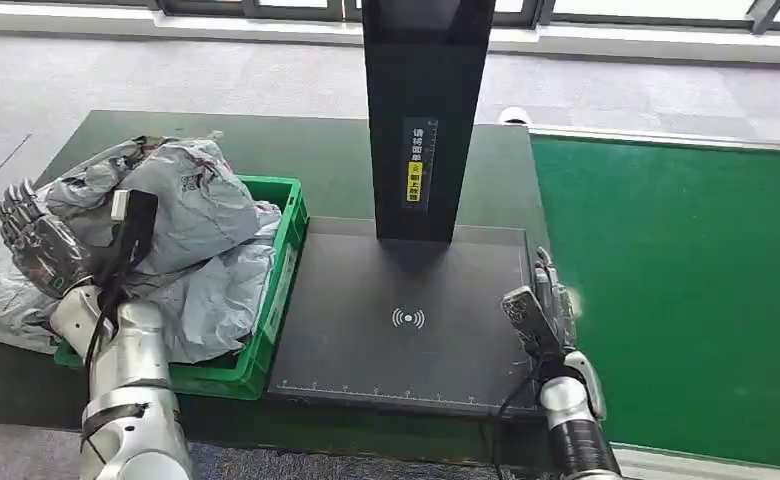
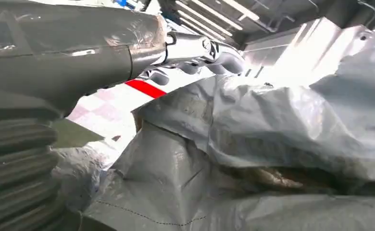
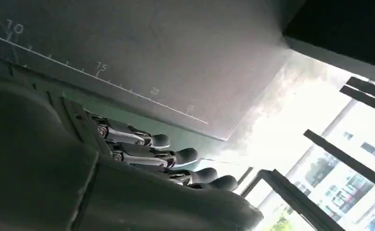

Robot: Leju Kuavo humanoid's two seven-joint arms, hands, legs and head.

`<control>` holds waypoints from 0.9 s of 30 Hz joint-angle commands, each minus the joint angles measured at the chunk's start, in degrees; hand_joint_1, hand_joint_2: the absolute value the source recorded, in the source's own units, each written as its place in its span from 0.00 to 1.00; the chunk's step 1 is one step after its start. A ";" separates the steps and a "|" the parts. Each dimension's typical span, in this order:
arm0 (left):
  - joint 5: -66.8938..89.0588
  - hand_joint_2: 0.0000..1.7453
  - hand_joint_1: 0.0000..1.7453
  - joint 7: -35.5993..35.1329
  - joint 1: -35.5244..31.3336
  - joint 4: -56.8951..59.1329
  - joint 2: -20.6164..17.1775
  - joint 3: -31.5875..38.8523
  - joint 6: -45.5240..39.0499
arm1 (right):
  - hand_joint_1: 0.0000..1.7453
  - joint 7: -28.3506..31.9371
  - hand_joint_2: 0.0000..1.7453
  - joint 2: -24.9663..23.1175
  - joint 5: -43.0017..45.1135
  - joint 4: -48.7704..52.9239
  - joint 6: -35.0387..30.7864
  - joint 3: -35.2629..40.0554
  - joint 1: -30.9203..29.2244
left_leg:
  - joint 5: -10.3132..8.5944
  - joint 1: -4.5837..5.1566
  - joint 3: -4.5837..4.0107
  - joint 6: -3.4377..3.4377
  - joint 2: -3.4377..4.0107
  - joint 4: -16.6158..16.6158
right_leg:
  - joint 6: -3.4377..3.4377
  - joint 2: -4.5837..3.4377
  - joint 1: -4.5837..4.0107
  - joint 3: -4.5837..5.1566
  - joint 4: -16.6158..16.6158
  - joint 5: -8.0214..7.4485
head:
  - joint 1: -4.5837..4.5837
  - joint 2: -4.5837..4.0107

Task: Moved the parcel from conveyor to table for the left to box.

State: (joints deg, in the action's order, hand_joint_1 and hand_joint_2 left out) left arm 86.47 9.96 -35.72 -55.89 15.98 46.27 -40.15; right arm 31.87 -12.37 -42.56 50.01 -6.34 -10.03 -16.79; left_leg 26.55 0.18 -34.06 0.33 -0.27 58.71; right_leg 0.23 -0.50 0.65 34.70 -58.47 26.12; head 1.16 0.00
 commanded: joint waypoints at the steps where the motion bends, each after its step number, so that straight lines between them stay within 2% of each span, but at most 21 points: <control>1: -2.40 1.00 0.00 1.08 0.37 3.91 -1.99 -3.91 0.15 | 0.00 -0.15 0.00 0.45 -0.20 -1.67 0.80 -3.28 -0.86 | -0.05 -0.05 0.16 0.05 -0.01 -0.15 | -0.02 0.08 -0.05 -0.19 0.18 -0.05 | 0.00 0.00; 9: -2.40 1.00 0.00 1.08 0.37 3.91 -1.99 -3.91 0.15 | 0.00 -0.15 0.00 0.45 -0.20 -1.67 0.80 -3.28 -0.86 | -0.08 -0.04 0.19 0.08 -0.01 -0.22 | -0.03 0.10 -0.04 -0.23 0.23 -0.07 | 0.00 0.00; 10: -2.97 0.00 0.00 1.88 0.47 3.71 -1.84 -3.39 0.15 | 0.00 -0.20 0.00 0.48 -0.12 -2.03 0.86 -3.33 -1.13 | -0.05 -0.04 0.12 0.06 -0.02 -0.13 | -0.03 0.09 -0.05 -0.17 0.16 -0.05 | 0.00 0.00; 14: -7.11 0.00 0.00 11.08 -1.04 -0.74 1.29 6.12 0.15 | 0.00 -0.20 0.00 0.45 -0.04 -3.28 0.80 -3.23 -1.80 | -0.02 -0.03 0.06 0.05 0.04 -0.06 | -0.02 0.02 -0.04 -0.09 0.09 -0.04 | 0.00 0.00; 15: -10.68 0.00 0.00 20.17 -3.56 -2.56 3.45 14.92 0.15 | 0.00 -0.22 0.00 0.44 -0.09 -4.10 0.62 -3.12 -2.27 | 0.00 -0.03 0.01 0.03 0.06 -0.01 | -0.01 -0.02 -0.03 -0.03 0.04 -0.03 | 0.00 0.00; 17: -16.00 0.00 0.00 29.52 -6.34 -1.96 4.02 23.05 0.15 | 0.00 -0.25 0.00 0.40 -0.08 -4.96 0.40 -3.08 -2.72 | 0.02 -0.06 -0.02 0.03 0.09 0.03 | 0.00 -0.04 -0.06 -0.02 0.03 -0.03 | 0.00 0.00; 22: -44.69 0.00 0.00 30.04 1.76 -14.61 4.02 5.04 0.15 | 0.00 0.21 0.00 0.51 0.34 -6.78 -0.73 -3.40 -3.09 | 0.02 -0.06 -0.02 0.03 0.11 0.00 | -0.01 -0.06 -0.05 -0.01 0.05 -0.03 | 0.00 0.00; 24: -44.69 0.00 0.00 30.04 1.76 -14.61 4.02 5.04 0.15 | 0.00 0.21 0.00 0.51 0.34 -6.78 -0.73 -3.40 -3.09 | 0.03 -0.08 0.11 0.06 0.20 -0.08 | -0.02 -0.09 -0.08 -0.12 0.14 -0.03 | -0.02 0.00; 27: -53.78 0.00 0.00 30.04 5.71 -21.23 4.02 -2.11 0.15 | 0.00 0.66 0.00 0.59 0.78 -6.95 -1.01 -3.64 -2.76 | -0.01 -0.04 -0.04 0.03 -0.01 -0.01 | -0.01 0.06 -0.05 0.01 0.04 0.00 | 0.00 0.00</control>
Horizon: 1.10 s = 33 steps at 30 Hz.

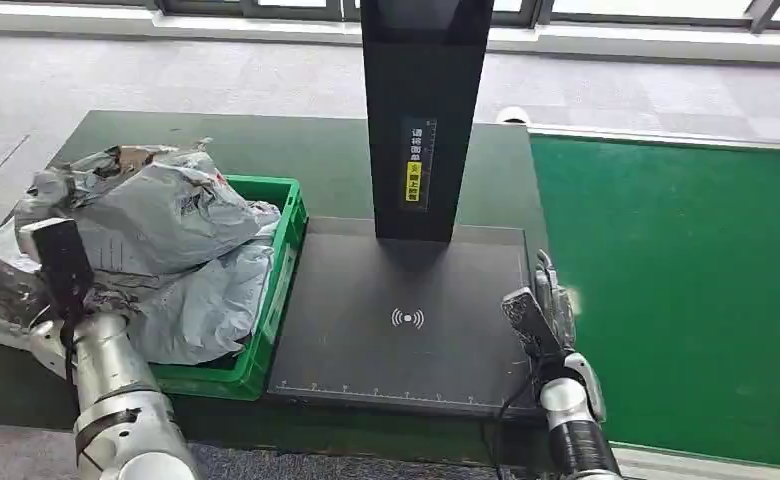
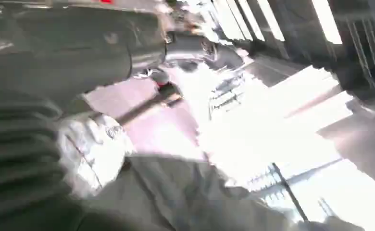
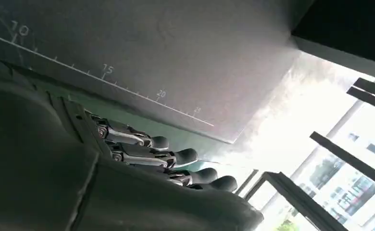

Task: Moved the parcel from conveyor to table for the left to box.

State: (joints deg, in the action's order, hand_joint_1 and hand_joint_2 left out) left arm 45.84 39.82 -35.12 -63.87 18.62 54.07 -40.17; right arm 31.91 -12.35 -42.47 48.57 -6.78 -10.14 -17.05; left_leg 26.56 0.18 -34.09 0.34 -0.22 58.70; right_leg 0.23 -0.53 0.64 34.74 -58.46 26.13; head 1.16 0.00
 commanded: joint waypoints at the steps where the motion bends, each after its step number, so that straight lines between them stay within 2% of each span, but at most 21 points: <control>1: -15.02 0.00 0.00 0.18 6.28 -15.12 1.38 -11.79 0.17 | 0.00 0.69 0.00 0.58 0.81 -5.48 -0.71 -3.63 -2.39 | -0.02 -0.05 -0.01 0.03 -0.13 -0.02 | -0.01 0.15 -0.06 -0.07 0.07 -0.01 | 0.00 0.00; 6: -23.15 0.00 0.00 0.18 11.07 -22.87 1.38 -18.68 0.17 | 0.00 0.73 0.00 1.03 1.30 -5.48 -1.17 -4.28 -1.43 | 0.02 -0.08 0.05 0.01 -0.04 -0.05 | 0.00 0.14 -0.08 -0.16 0.16 0.00 | 0.00 0.00; 13: -23.93 0.00 0.00 0.18 11.43 -24.23 1.38 -19.51 0.17 | 0.00 0.77 0.00 1.16 1.29 -5.68 -1.20 -4.34 -1.38 | -0.02 -0.02 0.03 0.03 -0.16 -0.05 | -0.03 0.22 -0.03 -0.12 0.09 0.02 | 0.02 0.00; 20: -29.30 0.00 0.00 0.18 15.21 -31.77 1.38 -25.80 0.17 | 0.00 1.03 0.00 1.15 1.49 -6.07 -1.34 -4.63 -1.52 | 0.00 -0.05 0.04 0.02 -0.11 -0.04 | -0.02 0.20 -0.05 -0.12 0.10 0.02 | 0.00 0.00; 33: -29.30 0.00 0.00 0.18 15.21 -31.77 1.38 -25.80 0.17 | 0.00 1.03 0.00 1.15 1.49 -6.07 -1.34 -4.63 -1.52 | -0.02 0.00 0.04 0.02 -0.14 -0.05 | -0.02 0.20 0.00 -0.11 0.06 0.03 | 0.00 0.00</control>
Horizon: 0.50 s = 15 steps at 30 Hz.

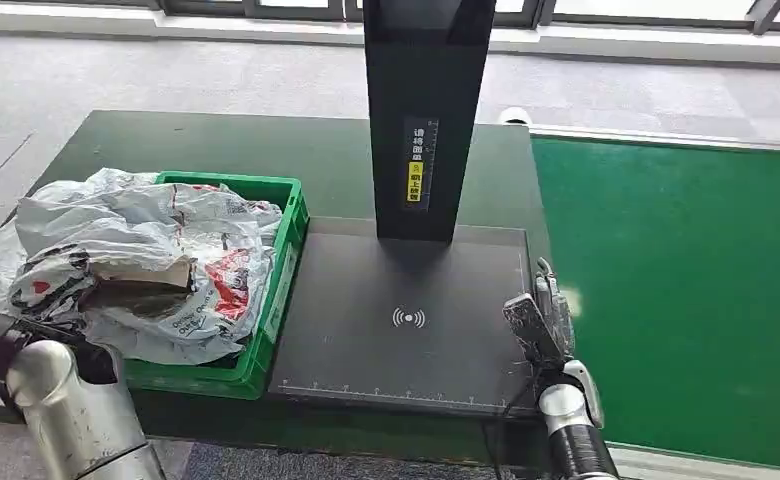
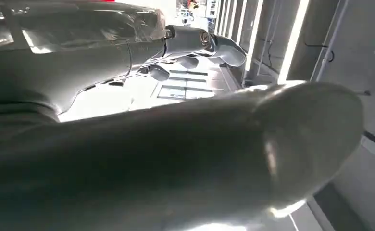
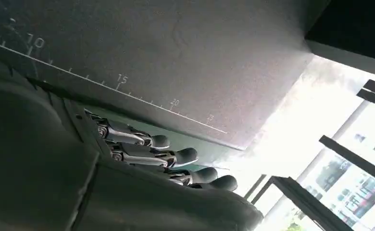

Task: Moved the parcel from conveyor to table for the left to box.

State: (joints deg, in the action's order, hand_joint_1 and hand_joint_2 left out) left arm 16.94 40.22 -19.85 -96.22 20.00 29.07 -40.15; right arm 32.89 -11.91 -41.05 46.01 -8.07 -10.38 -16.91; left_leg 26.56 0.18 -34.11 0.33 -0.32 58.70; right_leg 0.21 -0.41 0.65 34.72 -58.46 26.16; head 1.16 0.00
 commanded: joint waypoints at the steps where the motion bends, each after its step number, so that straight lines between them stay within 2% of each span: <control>1: -0.41 0.00 0.00 -0.22 -0.06 0.58 0.00 -0.79 0.15 | 0.00 0.04 0.00 0.71 0.07 -3.52 -0.05 -4.39 -1.67 | -0.05 -0.02 0.12 0.04 -0.06 -0.12 | -0.02 0.12 -0.03 -0.15 0.14 -0.03 | 0.00 0.00; 12: -1.29 0.00 0.00 -0.22 0.50 -0.41 0.00 -2.24 0.15 | 0.00 0.40 0.00 0.90 0.42 -4.02 -0.35 -4.81 -1.77 | -0.02 -0.02 0.05 0.02 -0.06 -0.05 | 0.00 0.09 -0.02 -0.09 0.07 -0.01 | 0.00 0.00; 15: -3.17 0.00 0.00 -0.22 2.42 -4.94 0.00 -4.48 0.15 | 0.00 1.64 0.00 0.51 1.17 -3.35 -0.79 -5.23 -1.54 | -0.03 -0.03 0.09 0.03 -0.05 -0.07 | -0.01 0.10 -0.03 -0.13 0.10 -0.01 | 0.00 0.00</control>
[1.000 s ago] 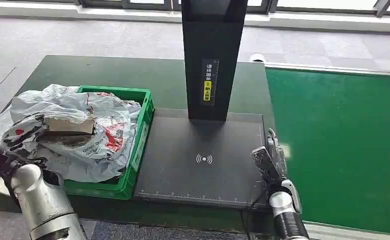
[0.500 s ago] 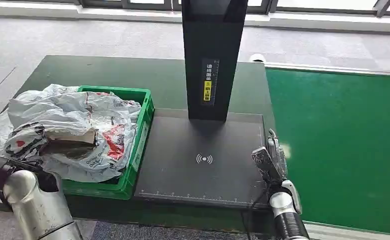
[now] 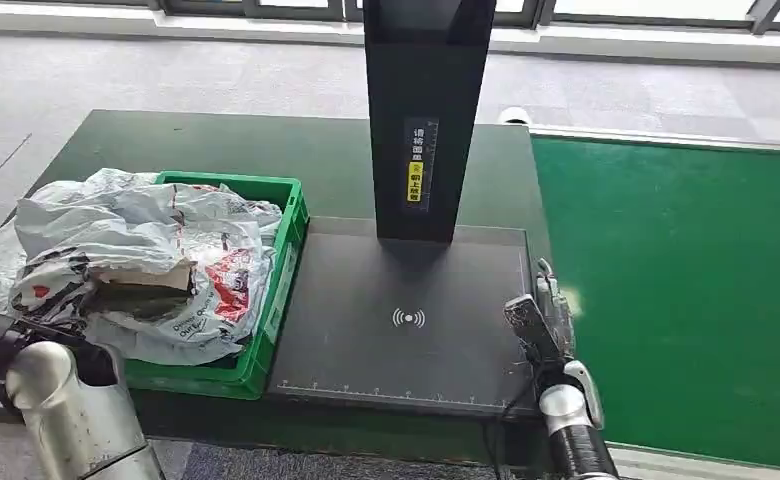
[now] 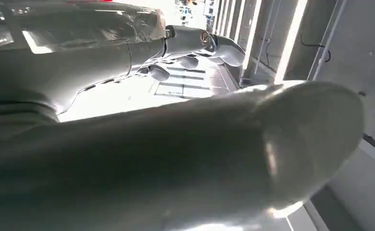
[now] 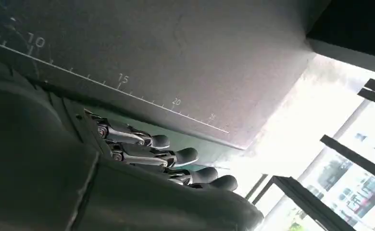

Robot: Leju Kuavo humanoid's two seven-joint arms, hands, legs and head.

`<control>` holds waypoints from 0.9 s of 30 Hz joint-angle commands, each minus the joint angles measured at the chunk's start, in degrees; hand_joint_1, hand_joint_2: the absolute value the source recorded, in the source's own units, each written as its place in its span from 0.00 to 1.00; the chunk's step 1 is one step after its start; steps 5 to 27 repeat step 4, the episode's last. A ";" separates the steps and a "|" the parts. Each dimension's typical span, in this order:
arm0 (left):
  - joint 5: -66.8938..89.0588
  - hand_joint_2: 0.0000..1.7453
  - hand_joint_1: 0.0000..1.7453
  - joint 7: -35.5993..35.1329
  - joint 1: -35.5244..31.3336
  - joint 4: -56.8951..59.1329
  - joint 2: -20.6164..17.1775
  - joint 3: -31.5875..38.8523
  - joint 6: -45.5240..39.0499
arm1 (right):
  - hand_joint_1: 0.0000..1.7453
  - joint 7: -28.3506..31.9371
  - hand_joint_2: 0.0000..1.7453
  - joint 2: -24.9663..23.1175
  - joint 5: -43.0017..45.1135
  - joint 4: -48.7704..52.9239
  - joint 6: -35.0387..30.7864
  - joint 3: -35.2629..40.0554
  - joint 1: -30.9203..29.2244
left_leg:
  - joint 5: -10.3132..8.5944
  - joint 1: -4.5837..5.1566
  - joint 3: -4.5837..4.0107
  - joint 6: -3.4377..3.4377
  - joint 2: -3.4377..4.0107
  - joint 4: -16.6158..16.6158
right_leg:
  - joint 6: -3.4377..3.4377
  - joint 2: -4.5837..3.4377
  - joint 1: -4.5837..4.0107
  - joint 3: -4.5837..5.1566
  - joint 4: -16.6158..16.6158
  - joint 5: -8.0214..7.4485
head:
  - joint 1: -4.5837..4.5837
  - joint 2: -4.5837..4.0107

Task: Moved the parcel from conveyor to table for the left to box.

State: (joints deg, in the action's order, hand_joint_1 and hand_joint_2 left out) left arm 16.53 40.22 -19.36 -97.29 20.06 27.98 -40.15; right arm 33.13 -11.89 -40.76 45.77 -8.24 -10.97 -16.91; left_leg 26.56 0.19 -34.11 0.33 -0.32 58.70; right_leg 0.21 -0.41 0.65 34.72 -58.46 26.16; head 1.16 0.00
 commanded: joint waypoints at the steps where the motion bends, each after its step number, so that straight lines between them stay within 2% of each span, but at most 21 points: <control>1: -3.66 0.00 0.00 -0.22 3.48 -6.14 -0.06 -5.06 0.15 | 0.00 1.97 0.00 0.30 1.14 -2.49 -0.75 -4.69 -1.28 | -0.03 -0.04 0.13 0.04 -0.01 -0.11 | -0.01 0.07 -0.04 -0.16 0.15 -0.03 | 0.00 0.00; 4: -5.13 0.00 0.00 -0.22 7.90 -14.83 -0.06 -12.67 0.15 | 0.00 5.47 0.00 -0.84 2.89 2.86 -0.58 -4.45 0.88 | 0.02 -0.06 0.09 0.04 0.07 -0.08 | -0.01 0.00 -0.07 -0.11 0.13 -0.01 | 0.02 0.00; 27: -5.13 0.00 0.00 -0.22 7.90 -14.83 -0.06 -12.67 0.15 | 0.00 5.47 0.00 -0.84 2.89 2.86 -0.58 -4.45 0.88 | 0.02 -0.06 0.09 0.04 0.07 -0.08 | -0.01 0.00 -0.07 -0.11 0.13 -0.01 | 0.02 0.00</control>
